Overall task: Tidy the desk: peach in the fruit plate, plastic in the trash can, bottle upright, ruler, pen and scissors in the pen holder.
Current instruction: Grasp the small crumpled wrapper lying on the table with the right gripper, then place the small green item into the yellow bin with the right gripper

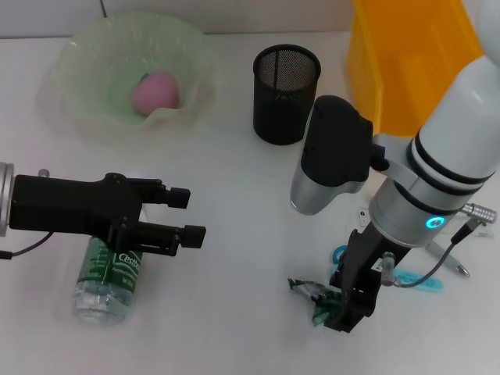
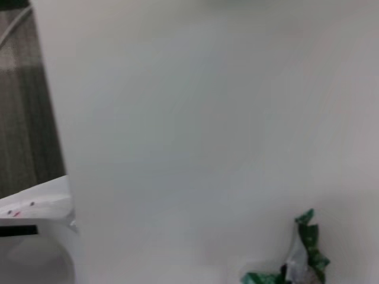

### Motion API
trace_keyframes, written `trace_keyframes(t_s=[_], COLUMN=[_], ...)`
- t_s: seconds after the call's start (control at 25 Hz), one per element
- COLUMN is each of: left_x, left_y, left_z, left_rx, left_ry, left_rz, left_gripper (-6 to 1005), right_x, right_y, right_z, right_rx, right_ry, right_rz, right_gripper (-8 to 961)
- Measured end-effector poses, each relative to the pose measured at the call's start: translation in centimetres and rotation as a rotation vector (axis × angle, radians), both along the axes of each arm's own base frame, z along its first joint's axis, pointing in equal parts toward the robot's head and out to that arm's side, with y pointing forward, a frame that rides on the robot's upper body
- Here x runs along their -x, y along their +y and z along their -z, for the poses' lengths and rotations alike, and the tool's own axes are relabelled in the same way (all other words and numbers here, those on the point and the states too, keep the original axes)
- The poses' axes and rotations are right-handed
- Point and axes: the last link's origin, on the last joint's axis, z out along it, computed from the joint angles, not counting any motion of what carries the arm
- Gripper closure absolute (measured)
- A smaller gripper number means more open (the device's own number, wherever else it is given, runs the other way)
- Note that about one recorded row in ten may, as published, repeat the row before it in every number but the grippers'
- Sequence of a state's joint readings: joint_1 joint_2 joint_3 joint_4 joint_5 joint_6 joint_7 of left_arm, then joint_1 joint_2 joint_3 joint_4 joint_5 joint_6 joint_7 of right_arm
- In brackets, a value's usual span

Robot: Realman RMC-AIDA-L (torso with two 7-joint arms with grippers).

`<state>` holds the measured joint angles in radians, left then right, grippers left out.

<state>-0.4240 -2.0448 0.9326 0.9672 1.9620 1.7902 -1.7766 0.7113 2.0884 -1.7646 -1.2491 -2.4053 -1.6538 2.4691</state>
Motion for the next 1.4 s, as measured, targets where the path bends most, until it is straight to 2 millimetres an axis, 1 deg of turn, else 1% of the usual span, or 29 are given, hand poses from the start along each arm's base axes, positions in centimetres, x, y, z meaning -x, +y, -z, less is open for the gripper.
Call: trace_keyframes(t_s=[0.04, 0.16, 0.36, 0.48, 0.68, 0.76, 0.88, 0.92, 0.96, 1.0, 1.04, 1.08, 1.12, 1.16, 1.2, 1.28, 1.4], left_x=[0.1, 0.2, 0.5, 0.6, 0.7, 0.7, 0.7, 0.7, 0.6, 0.6, 0.6, 0.6, 0.6, 0.5, 0.5, 0.3, 0.2], left_y=[-0.1, -0.2, -0.4, -0.5, -0.6, -0.6, -0.6, -0.6, -0.6, -0.6, -0.5, -0.5, -0.5, -0.4, -0.4, -0.3, -0.1], left_z=[0.0, 0.0, 0.0, 0.0, -0.1, -0.1, -0.3, -0.4, -0.5, -0.5, -0.7, -0.8, -0.8, -0.9, -0.9, -1.0, -1.1], left_rx=[0.0, 0.001, 0.002, 0.001, -0.008, -0.007, -0.007, -0.009, -0.011, -0.011, -0.015, -0.017, -0.018, -0.019, -0.019, -0.019, -0.02], left_ry=[0.0, -0.001, -0.002, -0.004, -0.011, -0.012, -0.016, -0.018, -0.022, -0.022, -0.027, -0.03, -0.031, -0.031, -0.031, -0.029, -0.028], left_rz=[-0.004, -0.009, -0.018, -0.02, -0.019, -0.019, -0.017, -0.017, -0.016, -0.016, -0.016, -0.016, -0.016, -0.016, -0.015, -0.012, -0.006], left_gripper=[199, 199, 199, 199, 199, 199, 199, 199, 199, 199, 199, 199, 199, 199, 199, 199, 199], right_x=[-0.3, -0.5, -0.6, -0.6, -0.5, -0.1, 1.3, 1.8, 1.9, 1.9, 1.5, 1.5, 1.1, 0.6, -0.2, -1.9, -4.4], right_y=[0.1, 0.2, 0.3, 0.2, 0.0, 0.2, 0.7, 1.2, 1.6, 1.6, 2.4, 2.4, 2.9, 3.3, 3.9, 4.9, 6.7], right_z=[0.4, 0.6, 0.6, 0.6, 0.0, -1.0, -4.1, -6.9, -8.4, -8.4, -11.5, -11.5, -13.3, -14.7, -16.4, -18.8, -20.6], right_rx=[-0.02, -0.038, -0.048, -0.045, -0.058, -0.08, -0.126, -0.179, -0.218, -0.218, -0.301, -0.301, -0.36, -0.407, -0.477, -0.597, -0.772], right_ry=[-0.016, -0.028, -0.028, -0.024, 0.003, 0.05, 0.184, 0.302, 0.366, 0.366, 0.502, 0.502, 0.573, 0.627, 0.683, 0.752, 0.793], right_rz=[0.011, 0.02, 0.025, 0.028, 0.027, 0.037, 0.056, 0.076, 0.079, 0.079, 0.075, 0.075, 0.069, 0.061, 0.058, 0.056, 0.066], right_gripper=[148, 149, 346, 608, 831, 864, 913, 929, 933, 937, 942, 946, 950, 942, 933, 917, 892])
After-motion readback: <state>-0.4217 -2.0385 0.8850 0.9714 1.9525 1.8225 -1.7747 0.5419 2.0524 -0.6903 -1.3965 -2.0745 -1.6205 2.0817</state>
